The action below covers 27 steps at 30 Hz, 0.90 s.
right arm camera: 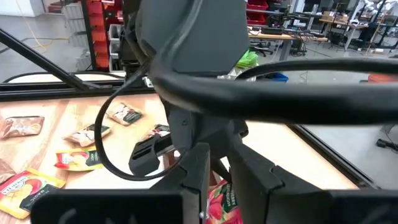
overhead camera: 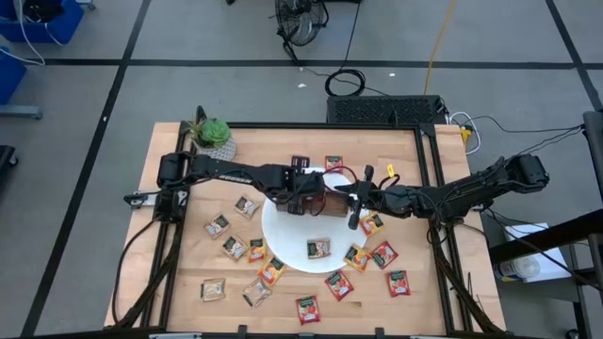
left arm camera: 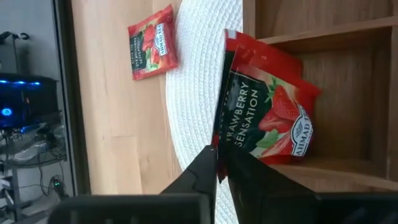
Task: Pick & Place Tea
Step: Put the red tea bag into the middle section of the wooden organizer
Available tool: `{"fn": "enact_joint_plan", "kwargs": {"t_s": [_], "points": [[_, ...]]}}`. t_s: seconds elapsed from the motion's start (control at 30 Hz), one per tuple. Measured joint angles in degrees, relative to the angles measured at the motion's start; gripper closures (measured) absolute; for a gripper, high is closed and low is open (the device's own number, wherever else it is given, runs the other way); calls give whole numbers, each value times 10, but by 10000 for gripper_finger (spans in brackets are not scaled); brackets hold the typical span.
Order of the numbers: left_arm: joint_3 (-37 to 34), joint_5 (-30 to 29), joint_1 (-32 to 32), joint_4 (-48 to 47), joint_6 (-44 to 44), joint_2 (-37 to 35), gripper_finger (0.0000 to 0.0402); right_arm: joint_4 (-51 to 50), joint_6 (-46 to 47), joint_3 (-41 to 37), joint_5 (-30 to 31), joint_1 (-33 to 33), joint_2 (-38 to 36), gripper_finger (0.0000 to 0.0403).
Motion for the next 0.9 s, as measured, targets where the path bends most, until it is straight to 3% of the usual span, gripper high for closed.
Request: {"fn": "enact_joint_plan", "kwargs": {"t_s": [0.43, 0.7, 0.8, 0.9], "points": [[0, -2, -19, -1, -2, 0, 352, -3, 0, 0, 0, 0, 0, 351], [0, -54, -24, -4, -23, -9, 352, -3, 0, 0, 1, 0, 0, 351], [0, -6, -22, -2, -40, -35, 353, -4, 0, 0, 1, 0, 0, 351], [-10, 102, -10, 9, -44, -82, 353, -14, 0, 0, 3, 0, 0, 351]]}}
